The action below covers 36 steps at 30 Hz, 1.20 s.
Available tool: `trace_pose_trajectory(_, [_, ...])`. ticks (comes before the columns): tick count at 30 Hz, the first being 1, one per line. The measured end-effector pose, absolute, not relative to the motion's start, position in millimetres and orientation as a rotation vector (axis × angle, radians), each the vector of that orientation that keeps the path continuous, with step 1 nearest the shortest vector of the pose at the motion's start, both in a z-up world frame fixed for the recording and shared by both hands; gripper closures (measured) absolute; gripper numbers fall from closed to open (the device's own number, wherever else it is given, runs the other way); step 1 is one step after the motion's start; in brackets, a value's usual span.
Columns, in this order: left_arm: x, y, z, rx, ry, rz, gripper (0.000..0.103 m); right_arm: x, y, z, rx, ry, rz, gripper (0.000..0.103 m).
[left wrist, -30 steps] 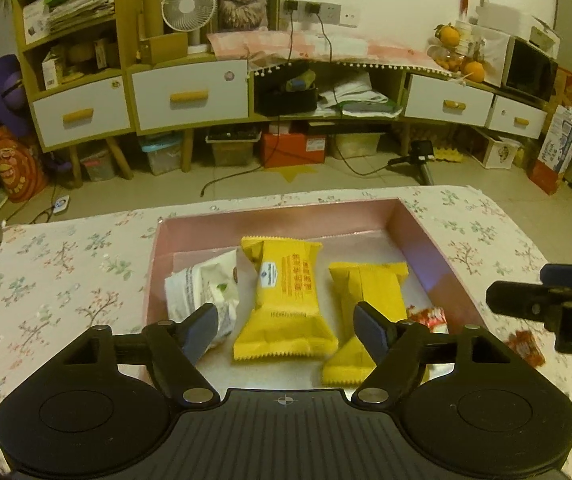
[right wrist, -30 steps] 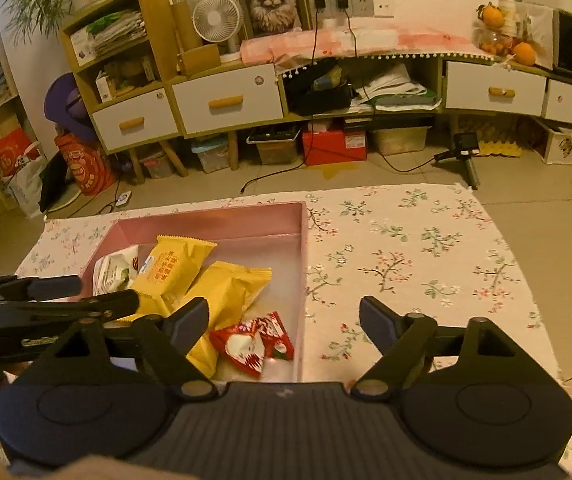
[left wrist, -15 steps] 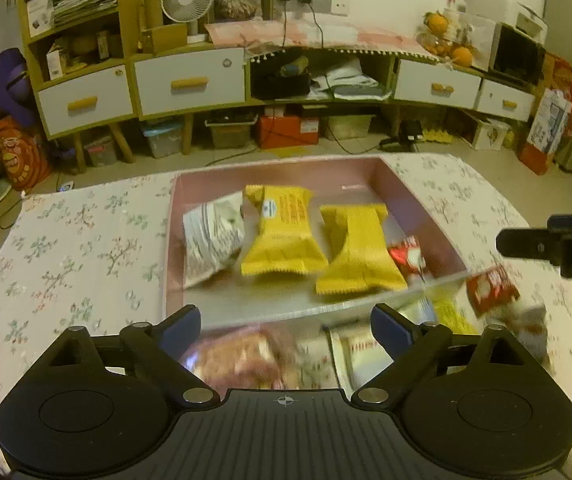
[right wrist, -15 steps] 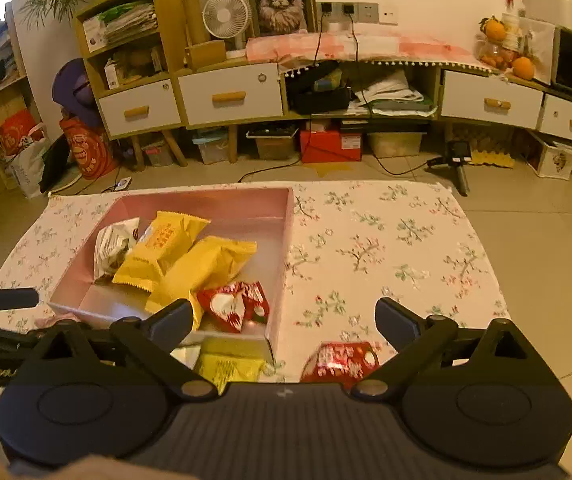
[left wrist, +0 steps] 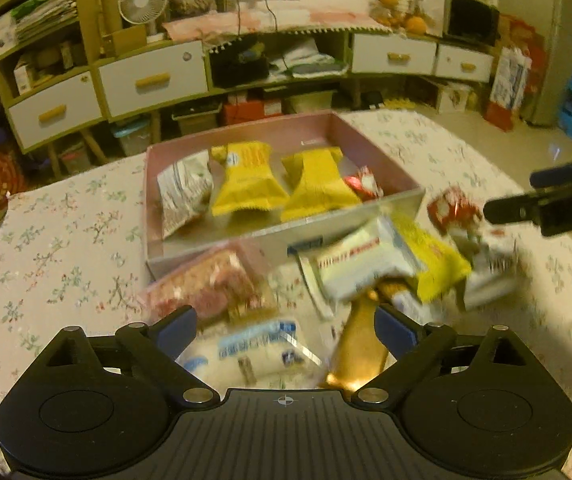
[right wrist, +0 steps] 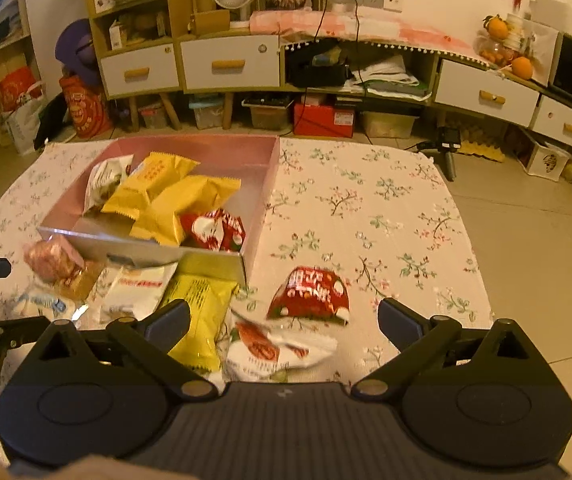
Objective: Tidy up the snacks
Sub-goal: 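Move both tools back over the remaining snacks, then grasp the gold bar with the left gripper while the right grasps a white nut bag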
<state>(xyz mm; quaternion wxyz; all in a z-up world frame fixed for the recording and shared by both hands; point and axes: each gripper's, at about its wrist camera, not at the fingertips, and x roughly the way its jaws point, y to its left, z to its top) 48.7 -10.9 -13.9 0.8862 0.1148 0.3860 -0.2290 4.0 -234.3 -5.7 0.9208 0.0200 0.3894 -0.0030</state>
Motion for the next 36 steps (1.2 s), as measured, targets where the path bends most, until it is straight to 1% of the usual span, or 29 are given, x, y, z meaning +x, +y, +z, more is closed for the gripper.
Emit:
trace_pose_trajectory(6, [34.4, -8.5, -21.9, 0.261, 0.826, -0.506, 0.007, 1.8, -228.6, -16.2, -0.004, 0.837, -0.002, 0.003])
trace_pose_trajectory(10, [27.3, -13.5, -27.8, 0.279, 0.844, -0.535, 0.010, 2.3, -225.7, -23.8, -0.025, 0.873, -0.013, 0.003])
trace_pose_trajectory(12, [25.6, -17.4, -28.9, 0.283, 0.849, -0.546, 0.014, 2.8, -225.0, -26.5, -0.029, 0.888, -0.016, 0.003])
trace_pose_trajectory(14, [23.8, -22.1, -29.4, 0.289, 0.847, -0.568, 0.021, 3.5, -224.6, -28.9, -0.030, 0.901, -0.022, 0.003])
trace_pose_trajectory(15, [22.7, -24.5, -29.7, 0.293, 0.847, -0.581, 0.023, 4.2, -224.7, -30.0, -0.030, 0.908, -0.027, 0.004])
trace_pose_trajectory(16, [22.0, -27.1, -30.4, 0.297, 0.848, -0.593, 0.029, 4.5, -224.7, -31.1, -0.030, 0.914, -0.033, 0.005])
trace_pose_trajectory(17, [21.3, -29.7, -31.4, 0.301, 0.852, -0.606, 0.037, 5.1, -225.1, -32.2, -0.028, 0.921, -0.038, 0.006])
trace_pose_trajectory(18, [20.7, -32.2, -32.5, 0.304, 0.855, -0.617, 0.042, 5.7, -225.4, -33.3, -0.026, 0.925, -0.044, 0.007])
trace_pose_trajectory(20, [20.0, -36.2, -33.8, 0.306, 0.852, -0.626, 0.061, 7.6, -227.5, -35.0, -0.016, 0.937, -0.060, 0.009])
trace_pose_trajectory(22, [19.5, -38.9, -33.2, 0.301, 0.827, -0.626, 0.067, 9.2, -230.3, -36.3, 0.001, 0.948, -0.070, 0.012])
trace_pose_trajectory(24, [20.4, -40.5, -31.9, 0.285, 0.799, -0.647, 0.068, 10.0, -233.0, -36.8, 0.028, 0.954, -0.070, 0.014])
trace_pose_trajectory(26, [23.7, -43.4, -32.6, 0.280, 0.800, -0.676, 0.068, 11.7, -235.1, -37.2, 0.052, 0.962, -0.064, 0.018])
trace_pose_trajectory(36, [37.1, -57.0, -48.9, 0.363, 0.877, -0.637, 0.065, 13.7, -237.2, -41.3, 0.094, 1.002, -0.037, 0.029])
